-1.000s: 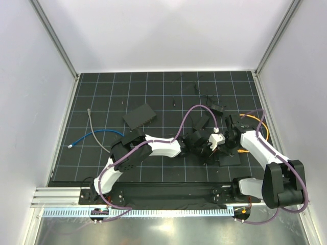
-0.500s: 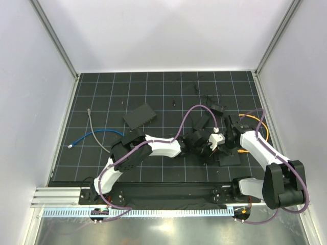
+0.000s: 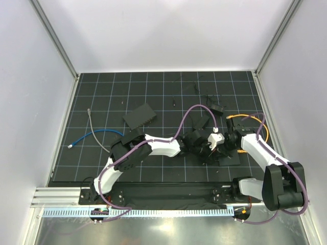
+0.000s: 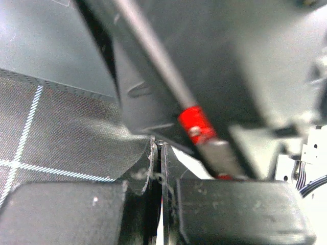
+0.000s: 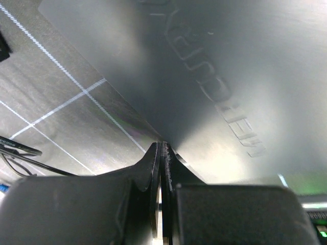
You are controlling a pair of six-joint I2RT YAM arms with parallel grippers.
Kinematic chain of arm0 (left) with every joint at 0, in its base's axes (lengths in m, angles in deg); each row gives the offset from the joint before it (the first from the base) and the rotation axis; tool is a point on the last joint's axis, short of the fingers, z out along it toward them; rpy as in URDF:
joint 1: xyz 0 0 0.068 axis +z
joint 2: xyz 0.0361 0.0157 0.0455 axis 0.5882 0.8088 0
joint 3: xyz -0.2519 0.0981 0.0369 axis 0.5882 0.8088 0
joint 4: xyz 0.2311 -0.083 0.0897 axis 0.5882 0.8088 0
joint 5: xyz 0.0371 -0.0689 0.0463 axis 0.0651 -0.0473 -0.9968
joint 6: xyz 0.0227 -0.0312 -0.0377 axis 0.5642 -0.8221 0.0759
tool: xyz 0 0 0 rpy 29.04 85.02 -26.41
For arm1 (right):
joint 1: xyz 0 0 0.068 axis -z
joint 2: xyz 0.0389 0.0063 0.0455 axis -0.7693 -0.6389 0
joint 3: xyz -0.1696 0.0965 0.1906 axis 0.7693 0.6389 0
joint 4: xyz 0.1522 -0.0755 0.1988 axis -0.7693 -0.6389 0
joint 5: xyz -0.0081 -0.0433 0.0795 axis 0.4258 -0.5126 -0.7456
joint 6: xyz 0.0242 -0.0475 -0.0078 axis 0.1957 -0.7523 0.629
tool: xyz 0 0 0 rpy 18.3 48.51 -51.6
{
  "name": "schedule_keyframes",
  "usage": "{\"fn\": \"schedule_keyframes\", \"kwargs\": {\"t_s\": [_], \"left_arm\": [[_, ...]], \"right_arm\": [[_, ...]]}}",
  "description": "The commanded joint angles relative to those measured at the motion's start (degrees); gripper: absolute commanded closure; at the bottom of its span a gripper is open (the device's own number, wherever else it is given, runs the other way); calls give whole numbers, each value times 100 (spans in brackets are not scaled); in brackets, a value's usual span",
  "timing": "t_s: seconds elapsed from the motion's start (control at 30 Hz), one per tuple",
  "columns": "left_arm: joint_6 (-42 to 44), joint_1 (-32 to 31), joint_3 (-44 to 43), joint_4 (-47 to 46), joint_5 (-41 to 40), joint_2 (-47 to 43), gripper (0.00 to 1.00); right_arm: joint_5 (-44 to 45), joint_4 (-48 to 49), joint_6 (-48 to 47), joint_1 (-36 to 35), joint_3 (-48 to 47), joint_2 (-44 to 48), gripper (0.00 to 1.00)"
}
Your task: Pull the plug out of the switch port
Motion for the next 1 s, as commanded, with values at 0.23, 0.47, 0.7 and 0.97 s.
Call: {"fn": "schedule_keyframes", "kwargs": {"t_s": [0.23,0.47,0.7,0.97], "left_arm": [[-6,-49,-80,-301,-44,-21,100],[-190,100,-89,-116,-360,23,100],[-402,303,228,-494,-264,-144,100],[-384,320,500,-696,-325,-389,100]], "right_arm": [[-43,100,-256,-174,430,-286,99],[590,20,-176,-209,457,-146,99],[1083,-15,-44,-315,465,-31,99],[784,-6,-27,-315,238,100,99]]}}
